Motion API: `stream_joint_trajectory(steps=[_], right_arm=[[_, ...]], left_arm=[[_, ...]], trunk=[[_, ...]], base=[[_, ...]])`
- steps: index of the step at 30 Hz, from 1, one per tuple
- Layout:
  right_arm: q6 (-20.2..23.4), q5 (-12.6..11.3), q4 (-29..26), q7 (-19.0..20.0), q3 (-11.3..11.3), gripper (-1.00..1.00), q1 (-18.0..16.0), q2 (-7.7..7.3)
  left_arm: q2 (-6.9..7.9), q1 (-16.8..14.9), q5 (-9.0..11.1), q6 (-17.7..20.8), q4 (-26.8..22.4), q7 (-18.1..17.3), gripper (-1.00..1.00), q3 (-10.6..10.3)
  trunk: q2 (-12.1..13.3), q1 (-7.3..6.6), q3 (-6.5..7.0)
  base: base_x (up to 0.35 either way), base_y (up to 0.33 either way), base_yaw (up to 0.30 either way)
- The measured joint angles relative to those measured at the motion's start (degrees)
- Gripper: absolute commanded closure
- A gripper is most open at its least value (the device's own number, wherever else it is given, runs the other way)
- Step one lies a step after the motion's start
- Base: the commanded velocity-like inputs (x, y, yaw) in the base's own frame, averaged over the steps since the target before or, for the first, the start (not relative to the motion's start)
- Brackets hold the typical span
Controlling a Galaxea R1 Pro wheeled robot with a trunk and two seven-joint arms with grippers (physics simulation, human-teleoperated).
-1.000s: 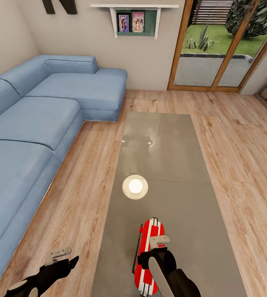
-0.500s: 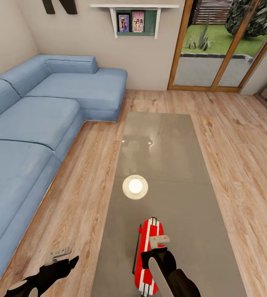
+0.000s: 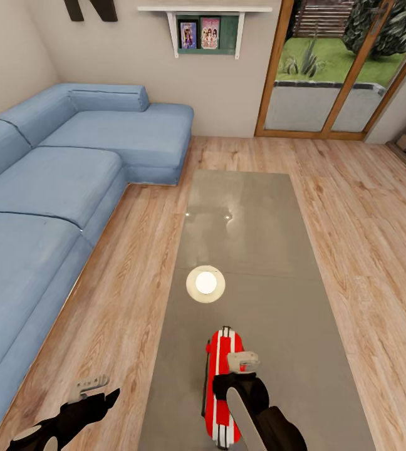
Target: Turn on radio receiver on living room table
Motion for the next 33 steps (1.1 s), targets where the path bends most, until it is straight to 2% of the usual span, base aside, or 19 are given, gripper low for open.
stream_joint_trajectory(steps=[2, 3, 5, 7, 9, 12, 15, 29, 31, 33], right_arm=[[0.69, 0.1, -3.76, -0.06, 0.0, 1.0, 0.02, 0.0], [9.7, 0.21, -9.92, -0.32, -0.53, 1.0, 0.05, -0.01], [7.41, 0.02, -16.02, -0.23, -0.51, 1.0, -0.01, 0.0], [8.67, 1.4, -14.82, -0.38, -0.64, 1.0, 0.05, -0.02], [7.8, -0.47, -15.05, -0.21, -0.58, 1.0, 0.04, 0.0], [8.28, 0.76, -15.18, -0.3, -0.6, 1.0, 0.09, -0.01], [8.05, -0.04, -15.79, -0.27, -0.57, 1.0, 0.12, 0.0], [9.71, -0.17, -16.67, -0.02, -0.32, 1.0, 0.29, 0.0], [9.68, -0.14, -16.7, 0.13, -0.17, 1.0, 0.13, 0.0], [9.42, -0.39, -16.75, 0.41, -0.02, 1.0, -1.47, 0.0]], left_arm=[[0.0, 0.0, 0.0, 0.0, -0.01, 0.0, -1.0, -0.01], [0.0, 0.0, -0.06, 0.0, -0.03, -0.03, -1.0, -0.04], [0.0, 0.0, -0.04, 0.0, -0.02, -0.01, -1.0, -0.04], [0.0, 0.01, -0.02, 0.0, -0.04, -0.02, -1.0, -0.03], [0.0, 0.0, -0.02, 0.0, -0.03, -0.04, -1.0, -0.02], [0.0, 0.0, -0.02, 0.0, -0.03, -0.03, -1.0, -0.01], [0.0, 0.0, -0.04, 0.0, -0.03, -0.04, -1.0, 0.0], [0.05, 0.0, -0.03, 0.0, -0.03, -0.06, -1.0, 0.01], [0.07, 0.0, 0.47, 0.06, -0.14, -0.07, -1.0, 0.04], [0.74, -0.01, 2.26, 2.01, -1.94, -0.1, -1.0, 0.01]], trunk=[[0.0, 0.0, 0.0], [0.0, 0.0, -0.01], [0.0, 0.0, 0.0], [0.0, 0.0, -0.01], [0.0, 0.0, 0.0], [0.0, 0.0, 0.0], [0.0, 0.0, 0.0], [0.0, 0.0, 0.0], [0.0, 0.0, 0.0], [0.0, 0.0, 0.01]], base=[[0.0, 0.0, 0.0], [0.0, 0.0, 0.0], [0.0, 0.0, 0.0], [0.0, 0.0, 0.0], [0.0, 0.0, 0.0], [0.0, 0.0, 0.0], [0.0, 0.0, 0.0], [0.0, 0.0, 0.0], [0.0, 0.0, 0.0], [0.0, 0.0, 0.0]])
